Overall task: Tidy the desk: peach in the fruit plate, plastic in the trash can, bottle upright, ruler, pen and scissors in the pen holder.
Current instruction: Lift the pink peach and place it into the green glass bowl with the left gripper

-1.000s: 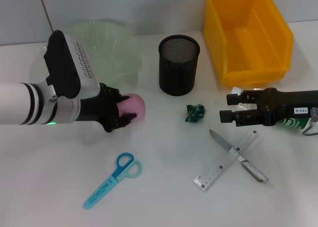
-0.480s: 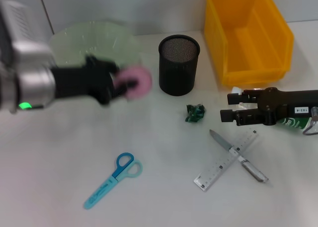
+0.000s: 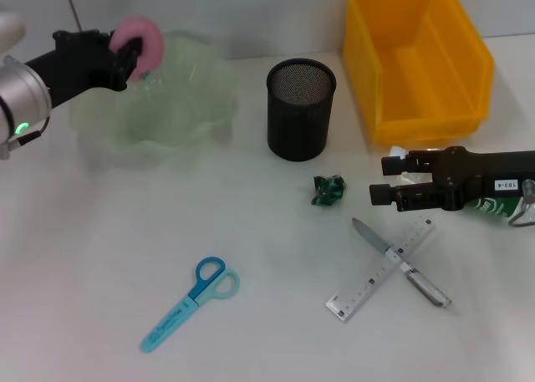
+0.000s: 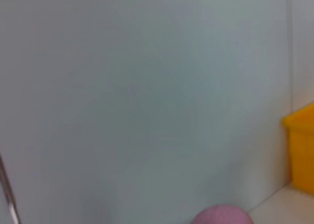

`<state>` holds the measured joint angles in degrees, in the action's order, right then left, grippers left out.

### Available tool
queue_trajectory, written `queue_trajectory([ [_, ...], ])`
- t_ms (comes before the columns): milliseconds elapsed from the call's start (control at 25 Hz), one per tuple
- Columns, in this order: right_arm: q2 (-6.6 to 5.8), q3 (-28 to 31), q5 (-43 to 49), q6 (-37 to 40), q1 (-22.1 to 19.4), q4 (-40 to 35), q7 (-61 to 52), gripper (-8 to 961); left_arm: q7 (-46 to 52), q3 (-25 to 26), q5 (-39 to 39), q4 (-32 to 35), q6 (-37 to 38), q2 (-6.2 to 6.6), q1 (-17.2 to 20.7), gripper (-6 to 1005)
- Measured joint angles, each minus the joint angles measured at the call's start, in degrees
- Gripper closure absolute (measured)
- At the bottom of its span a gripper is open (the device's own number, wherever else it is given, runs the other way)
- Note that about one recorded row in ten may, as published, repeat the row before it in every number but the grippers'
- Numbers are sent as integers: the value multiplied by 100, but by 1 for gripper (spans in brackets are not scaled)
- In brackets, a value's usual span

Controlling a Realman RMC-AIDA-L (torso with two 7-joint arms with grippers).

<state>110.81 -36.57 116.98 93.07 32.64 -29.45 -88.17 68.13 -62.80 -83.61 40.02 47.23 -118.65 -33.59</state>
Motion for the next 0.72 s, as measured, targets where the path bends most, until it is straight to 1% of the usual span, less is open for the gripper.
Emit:
queue_trajectory([
  [80, 1, 0, 0, 1, 0, -4, 0, 140, 0, 0, 0, 0, 0, 0, 0, 778],
  [120, 2, 0, 0, 1, -1, -6, 0, 140, -120, -42, 36, -672, -827, -1, -423, 786],
  [160, 2, 0, 0, 1, -3, -6, -1, 140, -126, -71, 32, -794, -1008, 1, -499, 794],
  [480, 5, 9, 0, 1, -4, -1, 11, 140, -130, -104, 41, -859, -1116, -9, -518, 686],
  [600, 11, 9, 0, 1, 0, -6, 13, 140, -128, -253, 68, -881, -1126, -13, -512, 645],
  [720, 11, 10, 0, 1, 4, -8, 17, 140, -114, -268, 83, -882, -1130, -13, -508, 502],
])
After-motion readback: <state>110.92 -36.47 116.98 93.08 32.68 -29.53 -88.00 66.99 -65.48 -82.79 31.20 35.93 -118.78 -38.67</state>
